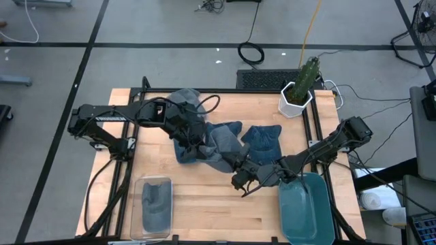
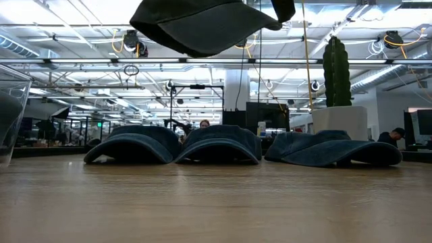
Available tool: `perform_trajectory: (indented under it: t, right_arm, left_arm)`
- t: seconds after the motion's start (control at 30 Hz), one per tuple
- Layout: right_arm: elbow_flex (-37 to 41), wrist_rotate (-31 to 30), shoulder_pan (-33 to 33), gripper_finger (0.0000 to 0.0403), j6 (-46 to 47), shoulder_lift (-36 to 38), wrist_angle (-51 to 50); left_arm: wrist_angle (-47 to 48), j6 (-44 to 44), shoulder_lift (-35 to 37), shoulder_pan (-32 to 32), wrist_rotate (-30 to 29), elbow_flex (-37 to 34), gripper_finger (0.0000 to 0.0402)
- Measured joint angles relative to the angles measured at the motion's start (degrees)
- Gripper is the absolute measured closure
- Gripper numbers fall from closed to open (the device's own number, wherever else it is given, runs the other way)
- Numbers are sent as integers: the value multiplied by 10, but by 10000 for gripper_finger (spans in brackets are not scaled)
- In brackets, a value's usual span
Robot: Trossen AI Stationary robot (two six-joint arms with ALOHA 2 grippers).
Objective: Pick & Place hat
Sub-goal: Put the right gray cap into the transparent bin
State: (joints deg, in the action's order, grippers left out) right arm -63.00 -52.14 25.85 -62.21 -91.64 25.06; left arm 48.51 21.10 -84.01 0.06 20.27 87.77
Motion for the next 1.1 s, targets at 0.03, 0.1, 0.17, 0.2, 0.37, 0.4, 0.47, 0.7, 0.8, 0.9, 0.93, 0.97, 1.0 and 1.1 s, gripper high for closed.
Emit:
perform_trajectory:
  t: [0.03,0.1,0.17,0.2,0.37,0.4,0.47,0.7,0.8,0.9,0.93,0.97,1.0,1.1]
  right_arm:
    - [0,0,0,403,0,0,0]
    - [0,0,0,403,0,0,0]
    - [0,0,0,403,0,0,0]
    - [0,0,0,403,0,0,0]
    - [0,0,0,403,0,0,0]
    - [0,0,0,403,0,0,0]
    - [0,0,0,403,0,0,0]
    - [0,14,-1,403,2,0,0]
    - [0,29,-1,403,6,0,0]
    - [0,29,-3,403,7,0,0]
    - [0,29,-4,403,9,0,0]
    - [0,29,-4,403,11,0,0]
    - [0,29,-5,403,13,0,0]
    - [0,29,-7,403,12,0,0]
  left_arm:
    - [-7,0,0,-1,15,0,121]
    - [-28,0,0,-2,53,0,121]
    - [-52,17,0,-2,73,0,121]
    - [-60,29,0,-2,74,0,121]
    - [-64,66,0,8,71,0,121]
    - [-63,67,0,10,70,0,121]
    - [-64,66,0,14,69,0,121]
    - [-64,71,0,17,82,0,121]
    - [-64,92,0,28,101,0,121]
    - [-58,121,0,39,124,0,121]
    - [-51,125,0,41,127,0,121]
    - [-44,126,0,43,126,0,121]
    - [-39,125,0,44,125,0,121]
    - [-36,115,0,47,115,0,121]
